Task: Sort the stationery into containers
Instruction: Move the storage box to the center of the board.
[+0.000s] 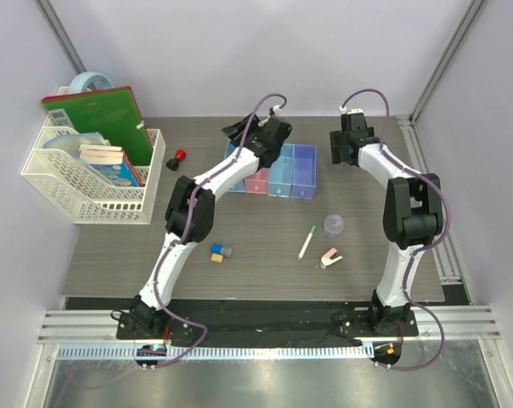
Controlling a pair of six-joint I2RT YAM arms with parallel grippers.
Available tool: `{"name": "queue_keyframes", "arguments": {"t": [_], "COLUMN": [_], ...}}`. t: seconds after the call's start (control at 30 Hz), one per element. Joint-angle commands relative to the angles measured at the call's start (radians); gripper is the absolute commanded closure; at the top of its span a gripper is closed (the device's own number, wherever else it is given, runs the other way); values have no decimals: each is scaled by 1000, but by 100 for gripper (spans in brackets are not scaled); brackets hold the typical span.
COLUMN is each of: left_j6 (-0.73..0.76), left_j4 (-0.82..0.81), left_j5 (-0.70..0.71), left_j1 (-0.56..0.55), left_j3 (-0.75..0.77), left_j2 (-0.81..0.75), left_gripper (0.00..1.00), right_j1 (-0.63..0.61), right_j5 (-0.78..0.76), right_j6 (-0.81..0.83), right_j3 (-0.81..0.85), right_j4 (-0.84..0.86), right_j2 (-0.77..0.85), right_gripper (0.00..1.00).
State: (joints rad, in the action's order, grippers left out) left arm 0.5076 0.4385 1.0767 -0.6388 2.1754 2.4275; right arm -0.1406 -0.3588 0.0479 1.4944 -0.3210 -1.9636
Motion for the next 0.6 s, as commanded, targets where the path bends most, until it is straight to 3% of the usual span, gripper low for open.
{"name": "queue_keyframes", "arguments": {"t": [0.0,0.33,0.57], "left_j6": [107,143,71], "left_j4": [-159,-215,-155], "left_j5": [78,89,40], "left_j1": [-51,-65,-65], "left_j3": [-11,-40,-35], "left_j2": [-2,67,88], "left_gripper": [42,42,42], "right_j1": [48,108,114], "right_j5": [20,60,70], "right_j6": [-17,-16,-19], "right_j3": [-13,-60,-69], "right_j4": [23,25,26], "right_j2": [48,107,126], "right_gripper": [15,16,16]}}
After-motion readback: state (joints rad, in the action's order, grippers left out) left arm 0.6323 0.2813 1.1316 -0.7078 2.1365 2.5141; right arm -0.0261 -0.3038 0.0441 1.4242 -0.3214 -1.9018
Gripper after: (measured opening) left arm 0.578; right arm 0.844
